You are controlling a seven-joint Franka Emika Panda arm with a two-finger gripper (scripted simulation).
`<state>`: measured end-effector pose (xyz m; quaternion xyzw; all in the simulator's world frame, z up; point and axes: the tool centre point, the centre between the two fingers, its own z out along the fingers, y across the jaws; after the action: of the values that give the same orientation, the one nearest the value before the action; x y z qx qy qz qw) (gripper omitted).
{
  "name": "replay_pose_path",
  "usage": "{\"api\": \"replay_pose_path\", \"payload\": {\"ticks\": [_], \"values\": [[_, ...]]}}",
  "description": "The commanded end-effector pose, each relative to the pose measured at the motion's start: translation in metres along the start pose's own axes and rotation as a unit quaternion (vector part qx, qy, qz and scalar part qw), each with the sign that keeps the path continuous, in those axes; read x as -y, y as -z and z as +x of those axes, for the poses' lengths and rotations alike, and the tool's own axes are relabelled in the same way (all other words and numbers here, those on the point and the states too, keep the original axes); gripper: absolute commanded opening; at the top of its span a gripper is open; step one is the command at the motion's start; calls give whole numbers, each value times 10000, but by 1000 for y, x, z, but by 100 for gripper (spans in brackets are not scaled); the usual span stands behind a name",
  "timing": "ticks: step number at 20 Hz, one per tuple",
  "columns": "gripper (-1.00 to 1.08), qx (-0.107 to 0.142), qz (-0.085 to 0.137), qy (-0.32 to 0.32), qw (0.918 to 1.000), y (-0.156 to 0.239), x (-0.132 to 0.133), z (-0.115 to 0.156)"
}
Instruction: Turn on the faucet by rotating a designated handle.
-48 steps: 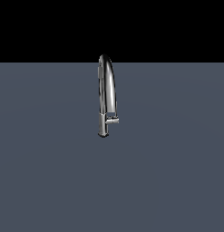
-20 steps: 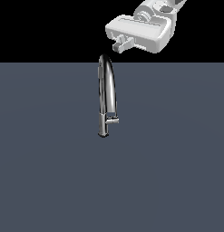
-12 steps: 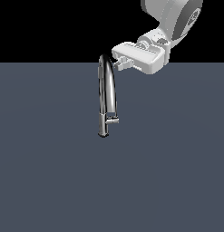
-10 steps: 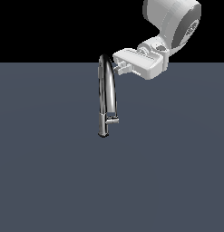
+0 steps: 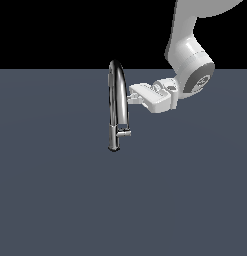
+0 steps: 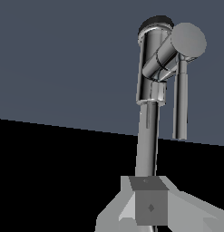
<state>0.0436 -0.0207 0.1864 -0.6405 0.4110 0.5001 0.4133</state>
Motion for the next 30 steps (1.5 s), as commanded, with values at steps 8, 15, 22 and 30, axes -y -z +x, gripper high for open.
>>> {"api": "replay_pose_path", "payload": {"ticks": [8,15,22,30], "values": [[-100,637,563,-516,9950,-12,6,49],[-100,753,667,-611,9930,-15,7,58],[-100,750,662,-611,9931,-16,-2,55],[-100,750,662,-611,9931,-18,-20,47]]}}
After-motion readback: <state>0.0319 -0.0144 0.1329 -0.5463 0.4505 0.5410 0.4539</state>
